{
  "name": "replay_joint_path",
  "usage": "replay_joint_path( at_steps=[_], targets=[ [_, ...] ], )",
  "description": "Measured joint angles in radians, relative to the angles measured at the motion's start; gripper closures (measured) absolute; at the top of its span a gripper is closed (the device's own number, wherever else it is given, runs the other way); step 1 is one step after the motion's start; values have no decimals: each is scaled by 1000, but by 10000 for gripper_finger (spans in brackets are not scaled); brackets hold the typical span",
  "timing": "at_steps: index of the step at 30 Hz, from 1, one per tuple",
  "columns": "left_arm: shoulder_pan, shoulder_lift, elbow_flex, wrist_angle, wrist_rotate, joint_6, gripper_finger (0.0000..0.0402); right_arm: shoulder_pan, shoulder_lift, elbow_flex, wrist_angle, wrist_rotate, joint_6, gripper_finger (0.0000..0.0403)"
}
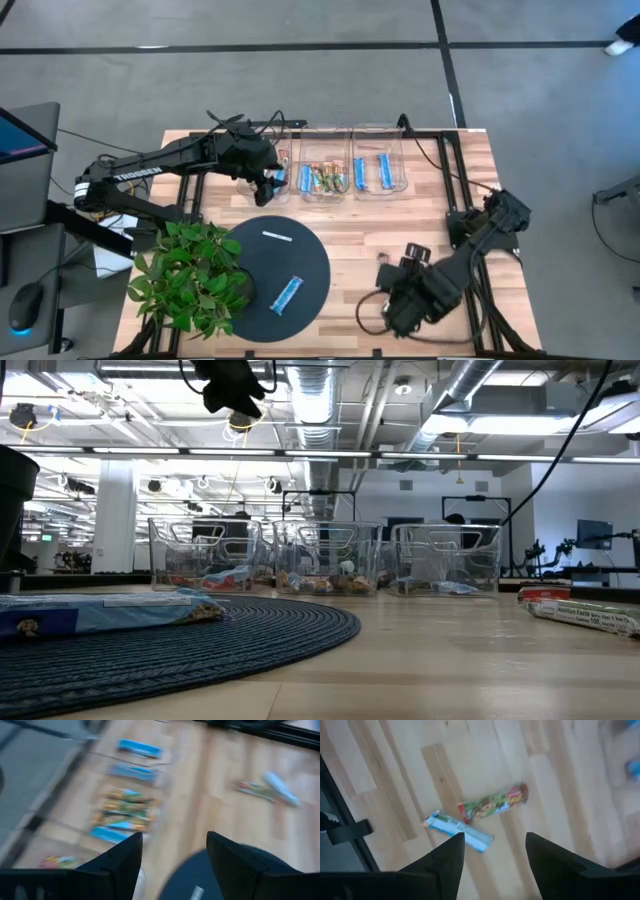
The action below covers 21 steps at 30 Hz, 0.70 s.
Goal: Pick and place Granola Bars by type
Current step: Put the blue granola bar into the right transparent bin
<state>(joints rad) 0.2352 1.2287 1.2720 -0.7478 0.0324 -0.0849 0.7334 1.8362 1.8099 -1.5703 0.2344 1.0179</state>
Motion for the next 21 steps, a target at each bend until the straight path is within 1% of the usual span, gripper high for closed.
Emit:
replay_joint_path(
  at_steps=[4, 7, 10, 14, 17, 19, 21],
  targets=[
    [-9, 0, 0, -13, 155, 76, 186, 45, 12, 1, 4, 6, 142, 201],
    [-29, 0, 0, -21, 185, 156, 186, 80, 19, -1, 4, 54, 268, 201],
    [-55, 3, 0, -24, 189, 241, 186, 109, 16, 0, 4, 146, 398, 201],
    [-95, 51, 0, -37, 250, 313, 186, 138, 16, 0, -3, 246, 512, 201],
    [-120, 108, 0, -54, 254, 331, 187, 136, 16, 0, 11, 334, 523, 201],
    [-124, 150, 0, -62, 238, 354, 187, 115, 16, 0, 34, 394, 449, 201],
    [-123, 180, 0, -68, 217, 365, 187, 74, 16, 0, 55, 430, 354, 201]
  ],
)
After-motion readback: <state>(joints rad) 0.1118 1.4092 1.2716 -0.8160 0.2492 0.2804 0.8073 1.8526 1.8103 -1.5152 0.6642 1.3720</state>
